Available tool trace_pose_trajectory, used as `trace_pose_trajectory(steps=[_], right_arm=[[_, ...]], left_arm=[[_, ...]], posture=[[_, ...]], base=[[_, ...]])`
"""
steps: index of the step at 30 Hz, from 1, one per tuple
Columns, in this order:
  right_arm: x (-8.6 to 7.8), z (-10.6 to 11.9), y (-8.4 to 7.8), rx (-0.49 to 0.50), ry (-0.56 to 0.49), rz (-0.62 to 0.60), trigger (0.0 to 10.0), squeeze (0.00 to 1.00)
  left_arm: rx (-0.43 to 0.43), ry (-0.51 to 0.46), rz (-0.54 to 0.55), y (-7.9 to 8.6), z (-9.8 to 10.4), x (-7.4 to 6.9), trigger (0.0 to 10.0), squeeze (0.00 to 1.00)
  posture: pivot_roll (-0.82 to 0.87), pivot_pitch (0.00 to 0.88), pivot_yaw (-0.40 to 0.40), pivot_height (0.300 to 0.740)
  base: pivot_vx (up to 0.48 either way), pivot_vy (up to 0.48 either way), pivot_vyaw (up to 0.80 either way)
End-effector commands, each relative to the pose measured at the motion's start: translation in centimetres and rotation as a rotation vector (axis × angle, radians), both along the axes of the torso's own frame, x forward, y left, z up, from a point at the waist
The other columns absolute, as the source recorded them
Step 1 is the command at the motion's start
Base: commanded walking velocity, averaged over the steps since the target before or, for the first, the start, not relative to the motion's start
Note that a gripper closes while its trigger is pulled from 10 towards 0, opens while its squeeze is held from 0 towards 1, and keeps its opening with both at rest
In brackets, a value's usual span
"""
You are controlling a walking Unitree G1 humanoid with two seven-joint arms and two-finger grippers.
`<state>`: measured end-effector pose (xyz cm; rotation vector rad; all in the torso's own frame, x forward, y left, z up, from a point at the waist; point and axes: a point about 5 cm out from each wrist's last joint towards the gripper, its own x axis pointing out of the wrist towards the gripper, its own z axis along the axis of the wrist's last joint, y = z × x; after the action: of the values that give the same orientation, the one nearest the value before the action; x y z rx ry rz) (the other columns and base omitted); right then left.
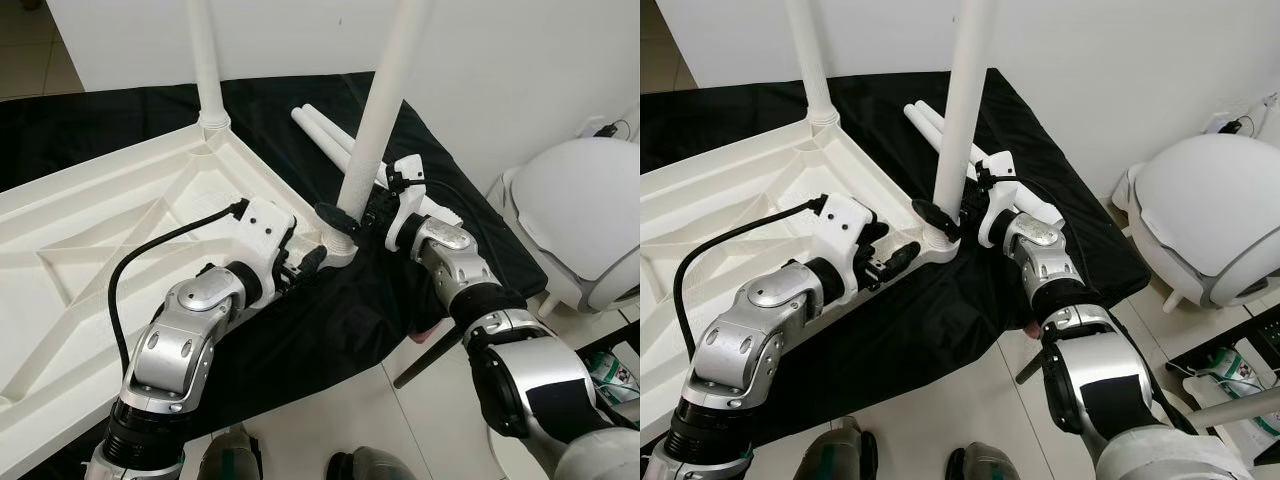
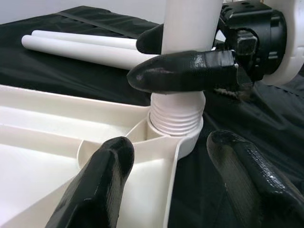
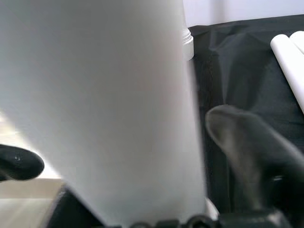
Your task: Building children table
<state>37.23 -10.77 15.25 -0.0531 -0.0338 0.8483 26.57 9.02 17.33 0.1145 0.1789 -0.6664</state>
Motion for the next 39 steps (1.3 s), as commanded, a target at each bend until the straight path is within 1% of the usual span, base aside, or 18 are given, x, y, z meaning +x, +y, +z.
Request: trace_pose_trajectory(steps=[1, 2, 9, 14, 16, 19, 20, 23, 25, 26, 27, 29, 31, 34, 35, 36, 37, 39], right_arm=[[0.3, 0.0, -1.0, -0.011, -0.002, -0.044, 1.6, 0.00], [0.3, -0.1, -1.0, -0.013, 0.000, -0.049, 0.0, 0.00], [0.2, -0.8, -1.4, -0.018, 0.028, -0.094, 0.0, 0.00], [0.7, -1.0, -2.1, -0.021, 0.042, -0.228, 0.0, 0.00], [0.7, -1.0, -2.1, -0.017, 0.043, -0.244, 0.0, 0.00], [0.7, -1.4, -1.7, -0.005, 0.044, -0.345, 0.0, 0.00], [0.7, -1.4, -1.4, 0.013, 0.044, -0.415, 0.0, 0.00], [0.5, -1.5, -1.0, 0.018, 0.038, -0.473, 0.0, 0.00], [-0.1, -1.6, 0.7, 0.075, 0.028, -0.549, 0.0, 0.00], [-0.1, -1.6, 0.7, 0.075, 0.028, -0.549, 0.0, 0.00], [-0.6, -1.8, 2.1, 0.114, 0.040, -0.584, 0.0, 0.00], [-0.7, -1.9, 2.5, 0.123, 0.048, -0.598, 0.0, 0.00], [-1.1, -2.4, 4.3, 0.141, 0.087, -0.596, 0.0, 0.00], [-1.1, -2.4, 4.6, 0.144, 0.089, -0.591, 0.0, 0.00], [-0.9, -2.2, 4.1, 0.147, 0.090, -0.609, 3.6, 0.00], [-0.9, -2.2, 4.1, 0.147, 0.090, -0.609, 3.6, 0.00], [-0.7, -2.1, 3.3, 0.147, 0.092, -0.628, 10.0, 0.00], [-0.8, -2.0, 3.1, 0.151, 0.097, -0.626, 10.0, 0.00]], left_arm=[[-0.001, -0.013, 0.023, 0.2, 0.1, 0.0, 10.0, 0.00], [-0.002, -0.015, 0.026, 0.1, 0.0, 0.0, 10.0, 0.00], [0.003, -0.023, 0.030, -0.3, -0.1, -0.1, 10.0, 0.00], [0.006, -0.027, 0.028, -0.4, -0.1, -0.1, 10.0, 0.00], [0.006, -0.028, 0.027, -0.4, -0.1, -0.1, 10.0, 0.00], [0.007, -0.028, 0.025, -0.5, -0.2, -0.2, 10.0, 0.00], [0.006, -0.029, 0.021, -0.7, -0.2, -0.1, 10.0, 0.00], [0.006, -0.030, 0.015, -0.8, -0.2, -0.1, 10.0, 0.00], [0.008, -0.033, 0.003, -1.0, -0.1, 0.0, 10.0, 0.00], [0.008, -0.033, 0.003, -1.0, -0.1, 0.0, 10.0, 0.00], [0.008, -0.036, -0.005, -1.1, -0.1, 0.1, 10.0, 0.00], [0.008, -0.037, -0.008, -1.2, -0.1, 0.1, 10.0, 0.00], [0.008, -0.041, -0.017, -1.4, 0.0, 0.2, 10.0, 0.00], [0.006, -0.042, -0.020, -1.5, 0.0, 0.2, 10.0, 0.00], [0.004, -0.044, -0.024, -1.6, 0.0, 0.2, 10.0, 0.00], [0.004, -0.044, -0.024, -1.6, 0.0, 0.2, 10.0, 0.00], [0.002, -0.044, -0.025, -1.6, 0.0, 0.1, 10.0, 0.00], [0.001, -0.044, -0.024, -1.6, 0.0, 0.1, 10.0, 0.00]], posture=[[0.05, 0.004, -0.076, 0.740], [0.06, 0.004, -0.077, 0.740], [0.06, 0.000, -0.083, 0.740], [0.05, 0.000, -0.086, 0.740], [0.05, 0.000, -0.086, 0.740], [0.05, 0.000, -0.080, 0.740], [0.04, 0.000, -0.078, 0.740], [0.04, 0.000, -0.077, 0.740], [0.03, 0.000, -0.069, 0.740], [0.03, 0.000, -0.069, 0.740], [0.02, 0.000, -0.065, 0.740], [0.02, 0.000, -0.065, 0.740], [0.02, 0.000, -0.062, 0.740], [0.02, 0.000, -0.062, 0.740], [0.02, 0.000, -0.066, 0.740], [0.02, 0.000, -0.066, 0.740], [0.02, 0.000, -0.068, 0.740], [0.02, 0.000, -0.068, 0.740]], base=[[0.000, 0.000, 0.00], [0.000, 0.000, 0.00], [0.000, 0.000, 0.00], [0.000, 0.000, 0.00], [0.000, 0.000, 0.00], [0.000, 0.000, 0.00], [0.000, 0.000, 0.00], [0.000, 0.000, 0.00], [0.000, 0.000, 0.00], [0.000, 0.000, 0.00], [0.000, 0.000, 0.00], [0.000, 0.000, 0.00], [0.000, 0.000, 0.00], [0.000, 0.000, 0.00], [0.000, 0.000, 0.00], [0.000, 0.000, 0.00], [0.000, 0.000, 0.00], [0.000, 0.000, 0.00]])
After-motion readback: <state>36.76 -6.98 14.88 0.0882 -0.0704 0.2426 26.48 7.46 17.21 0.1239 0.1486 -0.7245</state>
